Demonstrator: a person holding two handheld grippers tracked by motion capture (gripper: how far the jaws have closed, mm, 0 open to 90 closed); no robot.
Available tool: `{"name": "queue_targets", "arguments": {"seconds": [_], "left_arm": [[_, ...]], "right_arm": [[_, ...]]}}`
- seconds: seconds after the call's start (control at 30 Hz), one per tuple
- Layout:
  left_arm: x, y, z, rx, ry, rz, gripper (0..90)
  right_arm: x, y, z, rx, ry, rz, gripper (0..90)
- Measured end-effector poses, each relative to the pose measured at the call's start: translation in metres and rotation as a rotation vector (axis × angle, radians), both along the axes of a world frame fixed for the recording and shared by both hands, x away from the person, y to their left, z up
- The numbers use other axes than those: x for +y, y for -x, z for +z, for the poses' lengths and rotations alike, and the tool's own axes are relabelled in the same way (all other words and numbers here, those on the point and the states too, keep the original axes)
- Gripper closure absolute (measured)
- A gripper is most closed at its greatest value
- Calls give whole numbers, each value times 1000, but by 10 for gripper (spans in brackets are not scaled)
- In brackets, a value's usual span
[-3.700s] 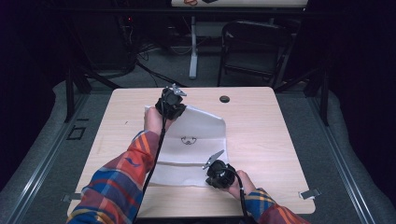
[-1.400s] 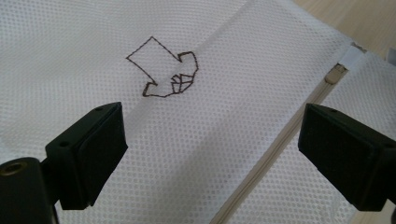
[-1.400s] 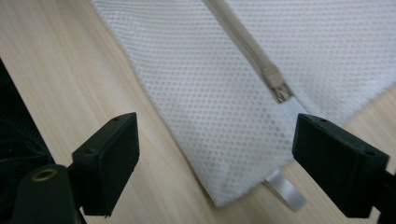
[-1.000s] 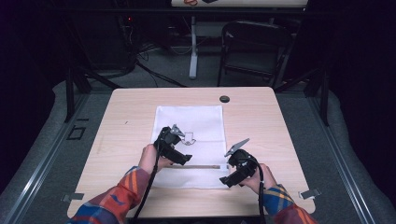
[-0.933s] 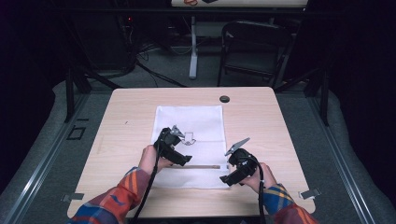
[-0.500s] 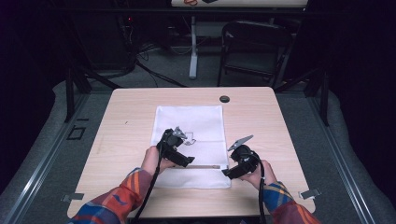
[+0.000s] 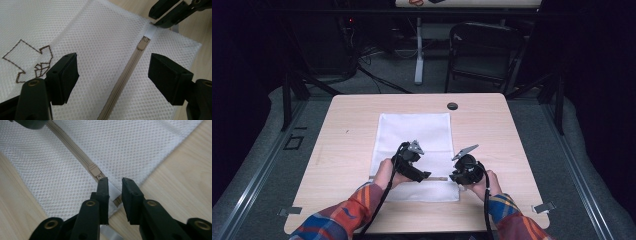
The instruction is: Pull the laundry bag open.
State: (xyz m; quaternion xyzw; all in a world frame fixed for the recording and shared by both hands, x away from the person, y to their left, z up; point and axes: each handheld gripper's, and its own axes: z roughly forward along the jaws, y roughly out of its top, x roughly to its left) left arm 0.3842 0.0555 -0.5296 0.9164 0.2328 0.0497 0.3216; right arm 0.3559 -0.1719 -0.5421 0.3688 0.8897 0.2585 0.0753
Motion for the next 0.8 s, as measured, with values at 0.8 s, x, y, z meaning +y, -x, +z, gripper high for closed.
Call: {"name": "queue_targets", "arguments": {"seconds": [0.8], "left_arm": [[-32, -2, -22, 40, 16, -156, 405]], "right_arm": [[4, -4, -17, 38, -16, 13, 900]]}}
